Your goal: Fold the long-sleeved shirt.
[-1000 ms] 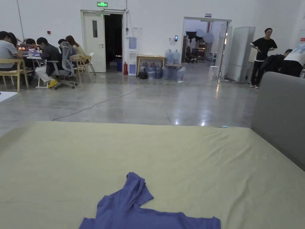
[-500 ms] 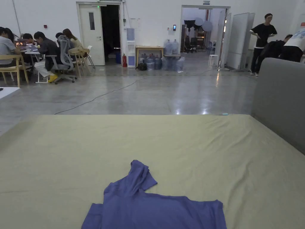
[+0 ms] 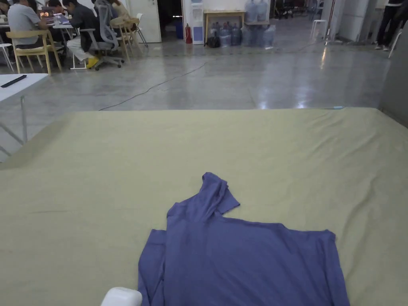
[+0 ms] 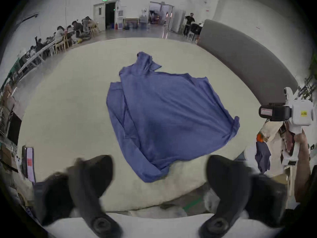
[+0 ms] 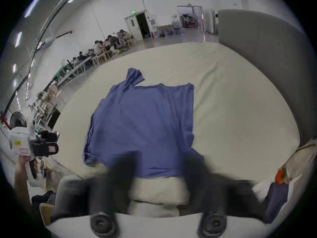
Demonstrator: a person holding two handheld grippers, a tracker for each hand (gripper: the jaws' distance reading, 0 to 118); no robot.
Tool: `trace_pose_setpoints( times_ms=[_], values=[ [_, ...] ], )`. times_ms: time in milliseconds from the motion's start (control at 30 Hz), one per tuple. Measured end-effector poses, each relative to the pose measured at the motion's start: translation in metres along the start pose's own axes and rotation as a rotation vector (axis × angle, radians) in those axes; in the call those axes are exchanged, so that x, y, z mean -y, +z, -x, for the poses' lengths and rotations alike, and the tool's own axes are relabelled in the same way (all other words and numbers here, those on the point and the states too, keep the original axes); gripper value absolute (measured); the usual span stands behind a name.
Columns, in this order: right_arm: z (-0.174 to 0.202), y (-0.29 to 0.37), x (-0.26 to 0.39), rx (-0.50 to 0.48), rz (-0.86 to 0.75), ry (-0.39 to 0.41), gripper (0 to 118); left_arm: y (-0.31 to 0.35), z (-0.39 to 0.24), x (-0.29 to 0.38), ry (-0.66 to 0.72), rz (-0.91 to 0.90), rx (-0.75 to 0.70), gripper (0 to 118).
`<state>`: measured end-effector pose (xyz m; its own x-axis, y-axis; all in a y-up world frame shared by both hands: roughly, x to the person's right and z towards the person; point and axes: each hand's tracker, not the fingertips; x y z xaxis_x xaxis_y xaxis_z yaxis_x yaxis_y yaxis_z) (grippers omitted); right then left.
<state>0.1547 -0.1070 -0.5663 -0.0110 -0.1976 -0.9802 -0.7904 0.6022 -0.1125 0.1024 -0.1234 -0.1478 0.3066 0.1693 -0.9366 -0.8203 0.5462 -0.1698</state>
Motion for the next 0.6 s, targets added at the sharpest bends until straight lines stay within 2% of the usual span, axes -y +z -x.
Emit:
trace_pose_setpoints(
  times_ms=[33,67,100,200,233,267,300,333,467,600],
  values=[
    [0.004,-0.01,0.005,0.013,0.017,-0.014,0,-0.011,0.001,-0.003,-0.003,0.006,0.0,38],
    [0.009,-0.017,0.007,0.03,0.025,-0.013,0,-0.025,0.003,-0.011,-0.002,0.015,-0.001,4],
    [0.012,-0.025,0.005,0.032,0.035,0.005,0,-0.036,0.005,-0.018,0.005,0.028,-0.002,0],
    [0.015,-0.038,-0.005,-0.041,0.058,-0.034,0,-0.069,0.021,-0.061,0.098,0.064,0.084,0],
    [0.011,-0.044,0.0,-0.04,0.055,-0.039,0,-0.083,0.029,-0.084,0.12,0.055,0.101,14],
    [0.01,-0.05,-0.004,-0.044,0.056,-0.047,0,-0.102,0.047,-0.106,0.118,0.046,0.097,50],
    [0.01,-0.054,-0.008,-0.048,0.062,-0.049,0,-0.119,0.059,-0.131,0.116,0.042,0.05,106],
    [0.009,-0.061,-0.013,-0.053,0.069,-0.053,0,-0.142,0.071,-0.158,0.127,0.053,0.004,118],
    [-0.004,-0.093,-0.019,-0.072,0.118,-0.087,0,-0.215,0.109,-0.242,0.169,0.079,-0.108,116],
    [-0.014,-0.113,-0.021,-0.032,0.151,-0.103,0,-0.286,0.145,-0.278,0.166,0.14,-0.289,116]
  ],
)
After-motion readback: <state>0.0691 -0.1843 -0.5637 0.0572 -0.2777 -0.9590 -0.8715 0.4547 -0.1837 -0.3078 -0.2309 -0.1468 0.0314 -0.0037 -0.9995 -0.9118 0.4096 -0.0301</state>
